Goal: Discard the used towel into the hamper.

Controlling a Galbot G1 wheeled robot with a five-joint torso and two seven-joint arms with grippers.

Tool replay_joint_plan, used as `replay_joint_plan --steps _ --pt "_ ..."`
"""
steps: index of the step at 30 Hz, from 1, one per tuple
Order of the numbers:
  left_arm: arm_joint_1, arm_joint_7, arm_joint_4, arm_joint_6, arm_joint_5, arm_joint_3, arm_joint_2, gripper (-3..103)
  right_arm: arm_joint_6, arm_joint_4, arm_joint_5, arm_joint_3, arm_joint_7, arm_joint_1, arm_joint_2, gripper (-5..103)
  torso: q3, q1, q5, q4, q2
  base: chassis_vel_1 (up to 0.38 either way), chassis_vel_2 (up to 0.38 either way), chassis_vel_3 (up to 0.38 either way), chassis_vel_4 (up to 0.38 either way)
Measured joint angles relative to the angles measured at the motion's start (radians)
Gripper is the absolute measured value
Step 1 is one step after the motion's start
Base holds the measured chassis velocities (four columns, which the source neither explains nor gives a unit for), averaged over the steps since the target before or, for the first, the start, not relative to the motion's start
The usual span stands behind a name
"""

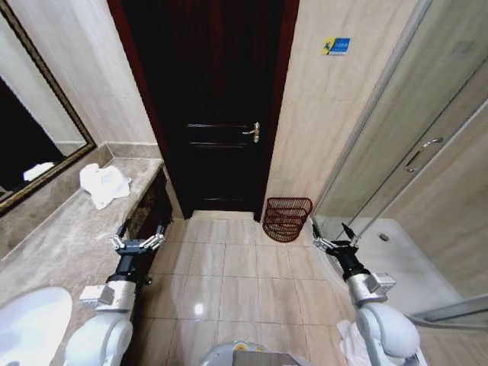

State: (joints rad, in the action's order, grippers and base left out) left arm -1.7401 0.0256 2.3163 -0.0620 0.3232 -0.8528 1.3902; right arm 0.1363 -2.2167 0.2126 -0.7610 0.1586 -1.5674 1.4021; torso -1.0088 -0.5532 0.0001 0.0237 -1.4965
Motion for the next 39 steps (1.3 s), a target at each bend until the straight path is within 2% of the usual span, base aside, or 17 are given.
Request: replay_joint_plan --steps 26,39 --pt "0.001 0.010 -0.021 -0.022 0.005 -0.004 -0.007 100 0.005 0.003 -0.014 0.003 0.010 0.001 0.009 100 0.000 0.000 -0.0001 -0.0003 0.000 -0.006 -0.005 0.005 0.002" --pt "-0.004 0.010 -0.026 -0.037 0.019 -0.008 -0.015 100 0.003 -0.010 -0.026 0.009 0.011 -0.005 0.020 100 0.000 0.000 -0.0002 -0.0001 0.000 -0.067 0.063 0.058 -0.063"
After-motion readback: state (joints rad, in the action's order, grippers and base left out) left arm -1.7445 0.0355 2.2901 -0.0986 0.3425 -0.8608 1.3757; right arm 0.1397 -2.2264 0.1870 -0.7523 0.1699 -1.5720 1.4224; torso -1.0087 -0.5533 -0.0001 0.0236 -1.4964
